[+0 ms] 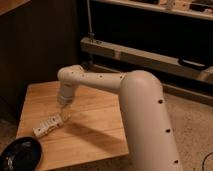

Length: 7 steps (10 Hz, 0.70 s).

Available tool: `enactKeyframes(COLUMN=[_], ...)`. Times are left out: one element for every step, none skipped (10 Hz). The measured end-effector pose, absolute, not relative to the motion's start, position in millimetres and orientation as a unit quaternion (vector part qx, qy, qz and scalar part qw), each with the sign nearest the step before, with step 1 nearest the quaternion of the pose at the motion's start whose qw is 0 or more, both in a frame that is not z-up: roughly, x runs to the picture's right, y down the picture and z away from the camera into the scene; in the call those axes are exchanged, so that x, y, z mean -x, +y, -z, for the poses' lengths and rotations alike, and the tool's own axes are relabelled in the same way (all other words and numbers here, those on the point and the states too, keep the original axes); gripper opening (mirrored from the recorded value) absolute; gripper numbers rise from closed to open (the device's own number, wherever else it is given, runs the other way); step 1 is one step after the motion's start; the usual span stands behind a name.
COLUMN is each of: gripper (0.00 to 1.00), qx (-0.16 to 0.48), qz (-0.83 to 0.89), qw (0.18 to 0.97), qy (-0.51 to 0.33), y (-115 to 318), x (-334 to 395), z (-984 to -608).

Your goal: Place the bottle in the ceramic bowl

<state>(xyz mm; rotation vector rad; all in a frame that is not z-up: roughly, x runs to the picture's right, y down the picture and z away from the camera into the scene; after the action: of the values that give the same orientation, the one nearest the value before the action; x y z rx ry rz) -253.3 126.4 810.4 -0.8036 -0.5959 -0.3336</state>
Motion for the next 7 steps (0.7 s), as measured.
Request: enactKeyframes(gripper=[0.65, 0.65, 0.65, 0.65, 0.65, 0.65, 0.65], qx=[0.386, 0.389, 0.391, 0.394, 0.396, 0.398, 0.401], qz=[0.161, 0.163, 0.165, 0.167, 0.168, 0.170, 0.172], qw=[0.863, 0.860, 0.859, 0.858, 0.856, 0.854, 0.853], qy=[-0.285, -0.286, -0.286, -0.286, -0.287, -0.287, -0.287], y=[129.5, 133.1, 135.0, 137.9, 140.8, 143.7, 146.6], x=[254.9, 256.7, 257.9, 259.3, 261.5, 263.7, 265.4], z=[-811.2, -812.4, -813.0, -813.9, -815.2, -816.1, -817.2])
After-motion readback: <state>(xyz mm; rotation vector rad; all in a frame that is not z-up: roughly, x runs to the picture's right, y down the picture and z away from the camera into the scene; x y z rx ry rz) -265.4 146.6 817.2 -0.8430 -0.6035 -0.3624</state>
